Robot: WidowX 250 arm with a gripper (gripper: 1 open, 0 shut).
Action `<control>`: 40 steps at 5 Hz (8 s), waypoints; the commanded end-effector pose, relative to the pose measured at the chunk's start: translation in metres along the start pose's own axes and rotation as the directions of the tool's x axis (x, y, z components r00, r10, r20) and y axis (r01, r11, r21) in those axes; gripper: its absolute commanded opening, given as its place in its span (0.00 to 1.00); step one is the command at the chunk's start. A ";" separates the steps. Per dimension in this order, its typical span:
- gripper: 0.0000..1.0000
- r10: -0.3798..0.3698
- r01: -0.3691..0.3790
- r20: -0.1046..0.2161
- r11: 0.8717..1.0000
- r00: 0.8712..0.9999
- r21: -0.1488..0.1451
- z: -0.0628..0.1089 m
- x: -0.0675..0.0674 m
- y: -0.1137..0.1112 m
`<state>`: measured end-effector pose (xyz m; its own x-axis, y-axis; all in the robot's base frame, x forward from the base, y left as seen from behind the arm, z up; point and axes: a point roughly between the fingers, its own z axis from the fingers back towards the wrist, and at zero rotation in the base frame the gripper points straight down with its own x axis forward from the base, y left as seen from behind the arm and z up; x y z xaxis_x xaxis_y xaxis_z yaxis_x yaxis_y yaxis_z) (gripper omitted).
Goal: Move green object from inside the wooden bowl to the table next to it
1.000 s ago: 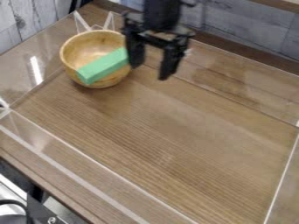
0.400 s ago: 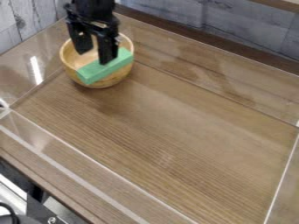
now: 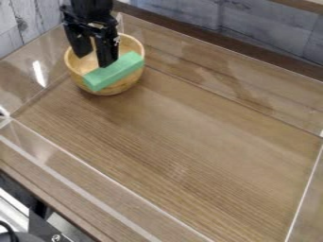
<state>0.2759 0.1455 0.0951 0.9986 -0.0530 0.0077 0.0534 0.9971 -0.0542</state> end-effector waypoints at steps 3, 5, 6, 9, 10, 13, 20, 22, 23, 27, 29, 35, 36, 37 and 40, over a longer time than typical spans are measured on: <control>1.00 -0.083 0.083 0.050 0.997 0.995 0.008 0.010 0.023 0.018; 1.00 -0.175 0.175 0.047 0.984 0.984 -0.013 0.003 0.029 0.026; 1.00 -0.212 0.213 0.045 0.977 0.976 -0.018 0.006 0.032 0.032; 1.00 -0.219 0.221 0.052 0.975 0.974 -0.032 0.010 0.024 0.012; 1.00 -0.231 0.232 0.043 0.972 0.972 -0.035 -0.005 0.010 -0.007; 1.00 -0.195 0.196 0.032 0.980 0.980 -0.041 -0.038 -0.002 -0.049; 1.00 -0.018 0.028 0.100 0.994 0.995 -0.101 -0.027 -0.029 0.029; 0.00 -0.050 0.061 0.100 0.992 0.994 -0.114 -0.032 -0.017 0.034; 0.00 -0.065 0.077 0.100 0.990 0.993 -0.121 -0.035 -0.010 0.037; 1.00 -0.107 0.125 0.100 0.974 0.989 -0.191 -0.021 -0.013 0.054; 1.00 -0.066 0.091 0.117 0.969 0.991 -0.230 -0.028 -0.018 0.061; 1.00 -0.086 0.127 0.140 0.941 0.986 -0.314 -0.032 -0.020 0.055; 1.00 -0.115 0.153 0.136 0.936 0.984 -0.318 -0.031 -0.017 0.052; 1.00 -0.143 0.178 0.132 0.930 0.981 -0.322 -0.029 -0.014 0.049; 1.00 0.034 0.014 0.139 0.943 0.990 -0.333 -0.026 0.004 -0.011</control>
<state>0.2740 0.1275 0.0487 0.9963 -0.0164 0.0843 0.0510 0.9026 -0.4275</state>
